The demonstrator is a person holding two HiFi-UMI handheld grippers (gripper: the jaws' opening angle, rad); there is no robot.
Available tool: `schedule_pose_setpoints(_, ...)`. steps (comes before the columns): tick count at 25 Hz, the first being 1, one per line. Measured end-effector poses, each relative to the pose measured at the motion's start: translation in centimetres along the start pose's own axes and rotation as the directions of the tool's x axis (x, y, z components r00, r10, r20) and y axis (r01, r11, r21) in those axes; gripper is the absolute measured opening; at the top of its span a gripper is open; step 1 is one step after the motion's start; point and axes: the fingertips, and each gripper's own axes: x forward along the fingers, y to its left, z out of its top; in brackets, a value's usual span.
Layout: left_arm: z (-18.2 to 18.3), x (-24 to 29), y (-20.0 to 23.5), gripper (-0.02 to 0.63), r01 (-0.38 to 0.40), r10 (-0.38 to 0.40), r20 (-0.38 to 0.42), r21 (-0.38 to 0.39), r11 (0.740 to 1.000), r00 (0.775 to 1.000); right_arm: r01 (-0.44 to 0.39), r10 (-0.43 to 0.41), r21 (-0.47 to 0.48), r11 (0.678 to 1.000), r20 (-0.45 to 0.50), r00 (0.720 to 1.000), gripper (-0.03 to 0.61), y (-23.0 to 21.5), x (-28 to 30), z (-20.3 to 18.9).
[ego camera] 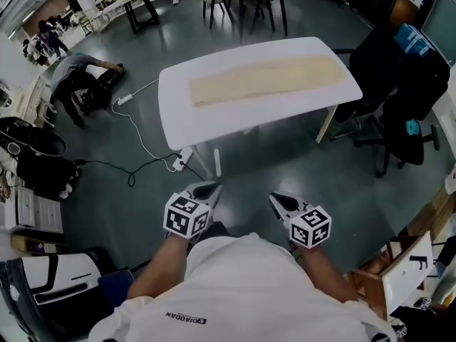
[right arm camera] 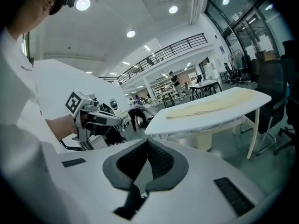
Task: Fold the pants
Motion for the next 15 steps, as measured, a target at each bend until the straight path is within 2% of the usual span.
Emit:
schedule_pose_setpoints(8,1.1,1.0,-0.6,0.028,0.013,-0.013,-0.005,0.008,1.0,1.0,0.018,-0.018,0.012,1.0,0.019,1.0,0.018,-1.9,-0.3,0.8)
schedule_pose_setpoints(15,1.0,2.2,1.0,0.028,0.03,-0.03,-0.042,0.013,0.999,0.999,0.036,-0.037,0.038,0.999,0.018,0.999,0.018,-2.8,1.4,0.5)
